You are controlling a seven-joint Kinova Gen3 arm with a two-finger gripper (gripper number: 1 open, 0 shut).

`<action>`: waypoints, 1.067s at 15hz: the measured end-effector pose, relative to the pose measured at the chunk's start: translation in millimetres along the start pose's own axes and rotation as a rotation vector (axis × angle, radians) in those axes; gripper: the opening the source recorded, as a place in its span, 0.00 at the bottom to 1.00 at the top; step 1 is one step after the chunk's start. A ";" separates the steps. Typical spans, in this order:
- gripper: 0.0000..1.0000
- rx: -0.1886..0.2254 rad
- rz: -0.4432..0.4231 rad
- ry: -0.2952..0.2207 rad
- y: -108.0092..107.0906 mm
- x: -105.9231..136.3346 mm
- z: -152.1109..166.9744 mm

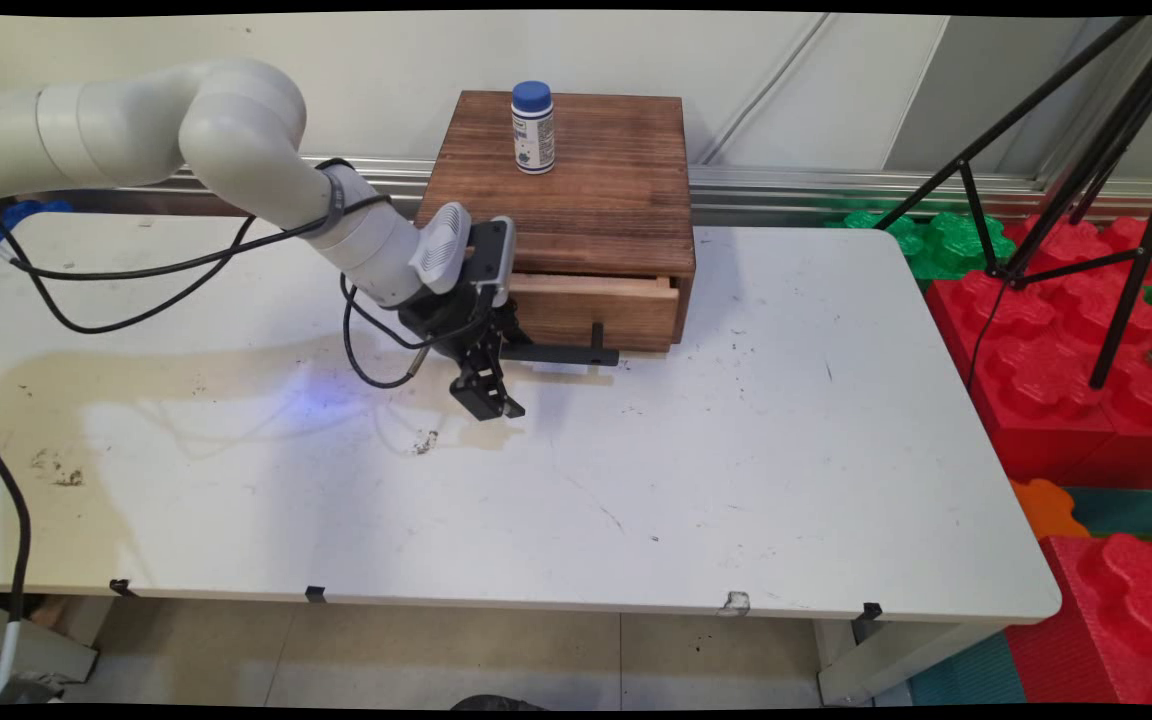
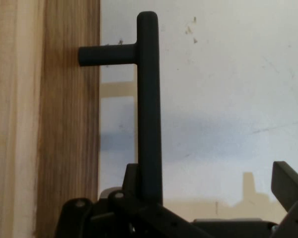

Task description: Open the drawer

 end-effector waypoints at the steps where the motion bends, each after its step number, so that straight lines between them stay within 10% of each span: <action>1: 1.00 -0.002 0.002 0.001 2.3 0.2 -0.4; 16: 1.00 -0.046 0.035 0.026 40.8 6.7 -9.3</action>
